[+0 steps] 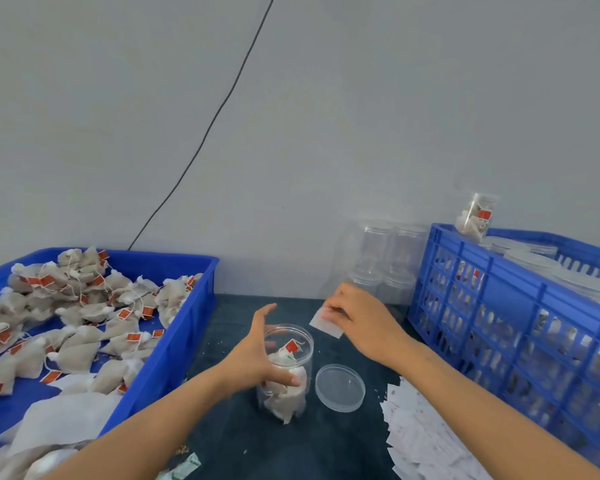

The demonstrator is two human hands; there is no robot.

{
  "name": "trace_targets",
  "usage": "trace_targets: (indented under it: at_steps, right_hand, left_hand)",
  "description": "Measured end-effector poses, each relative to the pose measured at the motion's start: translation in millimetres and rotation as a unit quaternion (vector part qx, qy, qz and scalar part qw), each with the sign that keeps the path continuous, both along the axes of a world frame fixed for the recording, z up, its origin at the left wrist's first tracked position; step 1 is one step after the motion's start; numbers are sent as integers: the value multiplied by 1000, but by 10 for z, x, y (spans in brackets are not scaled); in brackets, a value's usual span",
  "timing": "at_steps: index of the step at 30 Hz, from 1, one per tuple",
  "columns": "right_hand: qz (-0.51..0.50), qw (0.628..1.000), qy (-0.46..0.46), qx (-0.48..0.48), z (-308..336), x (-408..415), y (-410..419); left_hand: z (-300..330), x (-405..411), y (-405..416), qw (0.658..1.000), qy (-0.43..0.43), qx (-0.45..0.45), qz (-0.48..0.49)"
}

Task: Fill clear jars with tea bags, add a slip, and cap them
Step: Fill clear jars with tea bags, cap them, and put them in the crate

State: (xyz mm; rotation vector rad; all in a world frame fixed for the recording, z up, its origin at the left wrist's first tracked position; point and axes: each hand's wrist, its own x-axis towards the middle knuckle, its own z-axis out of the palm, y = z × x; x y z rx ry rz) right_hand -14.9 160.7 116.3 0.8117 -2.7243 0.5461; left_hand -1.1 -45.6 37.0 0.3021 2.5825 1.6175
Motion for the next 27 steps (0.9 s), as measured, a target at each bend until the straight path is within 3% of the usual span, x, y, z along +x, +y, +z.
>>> trace_targets:
  at_steps: [2,5,12,17,19,22,25,27]
  right_hand:
    - [34,997,51,-41,-13,-29,-216]
    - [81,993,10,-88,-59,-82,-446]
    - [137,989,-53,33,-289,-169,-594]
    - [133,972,-47,186,-295,-217,-589]
    - [141,967,-54,207,-230,-229,-590]
    - [115,987,-107,17,-116,-261,-499]
    - [26,971,-96,-219,-186,-364,-279]
    - [-51,960,-96,-260,-350,-415,-123]
  left_hand:
    - [-11,8,-10,1000,-1,23,-5]
    - [-44,10,-1,999,-2,36,-4]
    - [-45,-16,-22,999,3,28,-15]
    - [-57,-46,-33,1000,1,12,-17]
    - [-62,-52,-33,1000,0,11,-14]
    - [-87,-51,-35,1000,0,21,-8]
    - [-112,-57,-26,999,2,33,1]
    - [-122,-62,-23,999,4,36,4]
